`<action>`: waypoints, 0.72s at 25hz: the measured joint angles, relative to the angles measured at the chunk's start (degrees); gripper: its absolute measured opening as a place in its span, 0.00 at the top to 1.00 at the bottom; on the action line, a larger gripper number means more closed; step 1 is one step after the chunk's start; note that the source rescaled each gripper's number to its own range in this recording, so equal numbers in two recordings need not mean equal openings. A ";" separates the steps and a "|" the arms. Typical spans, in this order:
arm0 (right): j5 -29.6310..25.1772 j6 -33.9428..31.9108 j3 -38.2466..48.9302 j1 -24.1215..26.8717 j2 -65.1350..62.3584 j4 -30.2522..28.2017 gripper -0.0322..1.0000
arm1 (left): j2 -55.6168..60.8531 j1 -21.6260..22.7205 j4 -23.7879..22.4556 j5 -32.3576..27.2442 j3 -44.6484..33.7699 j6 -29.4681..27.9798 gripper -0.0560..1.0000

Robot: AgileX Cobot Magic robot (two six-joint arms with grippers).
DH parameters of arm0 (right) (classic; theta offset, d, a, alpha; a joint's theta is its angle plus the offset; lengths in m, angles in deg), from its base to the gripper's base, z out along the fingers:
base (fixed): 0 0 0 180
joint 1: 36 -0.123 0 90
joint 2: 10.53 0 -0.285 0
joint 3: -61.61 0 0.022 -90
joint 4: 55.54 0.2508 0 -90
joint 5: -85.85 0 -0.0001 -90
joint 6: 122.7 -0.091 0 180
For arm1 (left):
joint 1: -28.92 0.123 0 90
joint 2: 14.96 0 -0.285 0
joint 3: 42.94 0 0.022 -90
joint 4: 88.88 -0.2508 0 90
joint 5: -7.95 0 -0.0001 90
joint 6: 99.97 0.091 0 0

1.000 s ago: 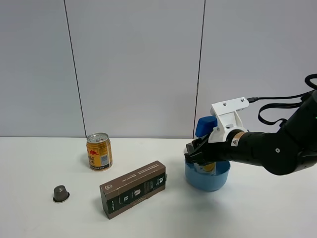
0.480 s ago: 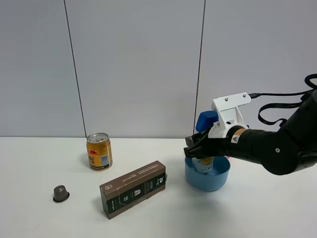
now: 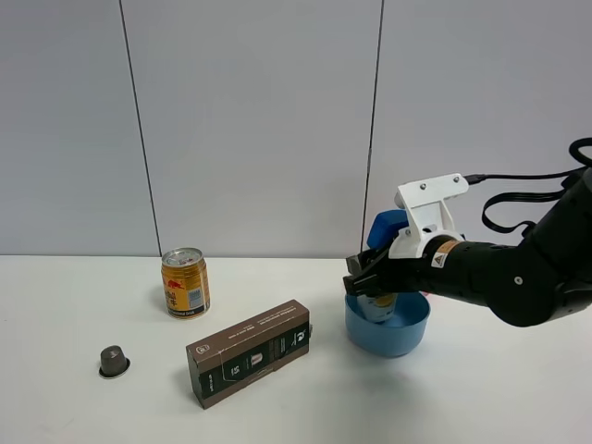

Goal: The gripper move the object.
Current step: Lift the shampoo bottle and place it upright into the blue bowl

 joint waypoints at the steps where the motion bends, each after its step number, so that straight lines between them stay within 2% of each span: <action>1: -0.42 -0.34 0.00 0.00 0.00 0.00 0.96 | 0.00 0.00 0.00 0.00 0.00 0.00 0.00; 9: -1.87 -5.46 0.00 0.00 0.00 0.00 0.95 | 0.00 0.00 0.00 0.00 0.00 0.00 0.00; 18: -4.96 -5.78 -0.07 0.00 0.00 0.17 0.91 | 0.00 0.00 0.00 0.00 0.00 0.00 0.00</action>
